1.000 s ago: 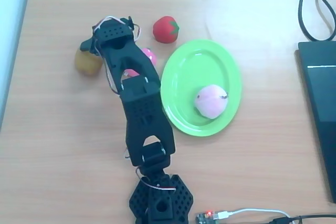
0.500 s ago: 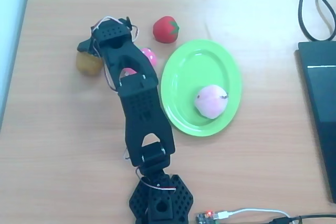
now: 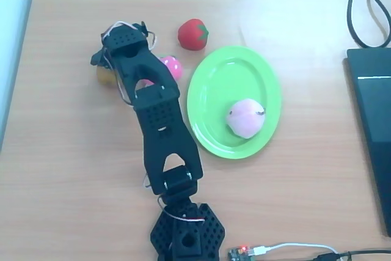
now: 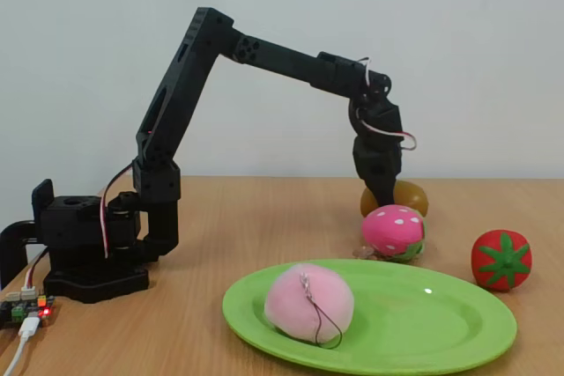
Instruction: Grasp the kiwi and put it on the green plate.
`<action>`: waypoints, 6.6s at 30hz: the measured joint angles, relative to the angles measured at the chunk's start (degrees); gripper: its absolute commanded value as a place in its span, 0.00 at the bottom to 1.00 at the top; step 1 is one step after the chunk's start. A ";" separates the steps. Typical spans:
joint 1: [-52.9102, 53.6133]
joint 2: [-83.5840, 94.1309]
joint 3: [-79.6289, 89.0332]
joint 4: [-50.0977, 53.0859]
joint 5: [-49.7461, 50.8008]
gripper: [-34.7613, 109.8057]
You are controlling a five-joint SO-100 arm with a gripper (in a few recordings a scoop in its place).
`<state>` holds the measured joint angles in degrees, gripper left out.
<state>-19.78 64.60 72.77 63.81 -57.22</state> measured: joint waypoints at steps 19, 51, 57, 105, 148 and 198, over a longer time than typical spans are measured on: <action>0.26 -0.88 -2.64 0.09 0.00 0.50; 2.29 19.42 3.08 4.92 1.85 0.51; 6.59 26.63 8.96 5.71 2.64 0.51; 41.75 28.48 21.18 20.83 27.16 0.50; 39.81 11.16 8.00 15.56 28.04 0.55; 18.28 100.46 75.85 2.90 50.80 0.22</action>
<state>-1.49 165.06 148.62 66.71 -6.42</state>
